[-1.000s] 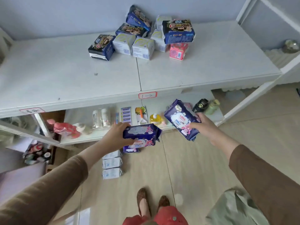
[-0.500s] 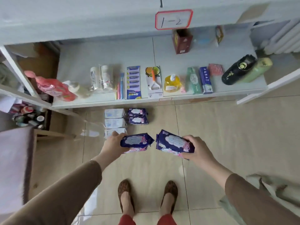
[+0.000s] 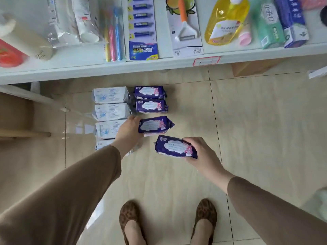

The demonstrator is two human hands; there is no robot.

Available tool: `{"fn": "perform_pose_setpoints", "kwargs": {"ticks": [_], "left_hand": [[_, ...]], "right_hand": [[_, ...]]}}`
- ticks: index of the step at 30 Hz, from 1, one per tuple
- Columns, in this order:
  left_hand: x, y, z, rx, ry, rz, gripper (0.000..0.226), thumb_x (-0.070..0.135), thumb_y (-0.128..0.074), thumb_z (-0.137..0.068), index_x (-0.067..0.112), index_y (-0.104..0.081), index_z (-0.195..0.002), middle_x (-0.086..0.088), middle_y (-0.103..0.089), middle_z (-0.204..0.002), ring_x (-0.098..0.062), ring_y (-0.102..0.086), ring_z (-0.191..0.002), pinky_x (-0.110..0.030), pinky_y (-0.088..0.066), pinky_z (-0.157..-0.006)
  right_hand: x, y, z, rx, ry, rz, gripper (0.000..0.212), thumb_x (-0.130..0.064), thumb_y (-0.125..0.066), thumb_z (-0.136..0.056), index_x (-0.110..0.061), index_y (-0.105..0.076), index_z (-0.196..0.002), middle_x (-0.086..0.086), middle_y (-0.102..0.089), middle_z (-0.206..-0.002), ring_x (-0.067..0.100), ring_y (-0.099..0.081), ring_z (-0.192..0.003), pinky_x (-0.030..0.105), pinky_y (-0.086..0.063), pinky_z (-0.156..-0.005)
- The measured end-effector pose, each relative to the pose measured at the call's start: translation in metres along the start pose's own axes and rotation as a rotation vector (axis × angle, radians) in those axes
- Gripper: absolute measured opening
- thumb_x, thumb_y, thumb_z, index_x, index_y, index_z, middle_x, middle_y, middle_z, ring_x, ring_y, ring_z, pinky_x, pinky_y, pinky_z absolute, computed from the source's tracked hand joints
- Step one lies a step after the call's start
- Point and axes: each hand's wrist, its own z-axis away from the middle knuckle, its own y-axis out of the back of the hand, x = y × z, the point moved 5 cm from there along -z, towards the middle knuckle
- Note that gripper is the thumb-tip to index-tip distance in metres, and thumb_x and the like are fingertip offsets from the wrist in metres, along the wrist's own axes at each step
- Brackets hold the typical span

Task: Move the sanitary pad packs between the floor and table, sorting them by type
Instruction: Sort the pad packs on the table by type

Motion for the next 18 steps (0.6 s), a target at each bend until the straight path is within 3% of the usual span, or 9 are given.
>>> {"fn": "perform_pose_setpoints", "kwargs": {"ticks": [4, 10, 18], "left_hand": [[-0.017, -0.029, -0.044, 0.007, -0.048, -0.031, 0.050, 0.027, -0.070, -0.082, 0.018, -0.055, -0.128, -0.011, -0.054, -0.117, -0.033, -0.061, -0.097, -0.036, -0.047, -0.077], [-0.034, -0.056, -0.082, 0.016, -0.051, -0.093, 0.053, 0.024, -0.072, -0.082, 0.016, -0.051, -0.130, -0.012, -0.052, -0.122, -0.035, -0.058, -0.104, -0.044, -0.052, -0.085], [-0.044, -0.053, -0.081, 0.018, -0.096, -0.136, 0.059, 0.019, -0.071, -0.083, 0.018, -0.042, -0.135, -0.011, -0.051, -0.125, -0.037, -0.059, -0.102, -0.040, -0.046, -0.070]], "right_hand": [[0.010, -0.037, -0.052, 0.002, 0.063, 0.098, 0.062, -0.008, -0.065, -0.077, -0.028, -0.052, -0.135, -0.005, -0.051, -0.127, 0.017, -0.058, -0.108, 0.034, -0.049, -0.087], [0.028, -0.079, -0.095, -0.004, 0.089, 0.158, 0.063, -0.006, -0.062, -0.078, -0.026, -0.051, -0.137, -0.003, -0.050, -0.128, 0.020, -0.059, -0.108, 0.033, -0.049, -0.085], [0.014, -0.103, -0.123, 0.029, 0.091, 0.144, 0.059, -0.001, -0.061, -0.081, -0.021, -0.046, -0.135, 0.000, -0.049, -0.128, 0.023, -0.059, -0.104, 0.037, -0.051, -0.082]]}}
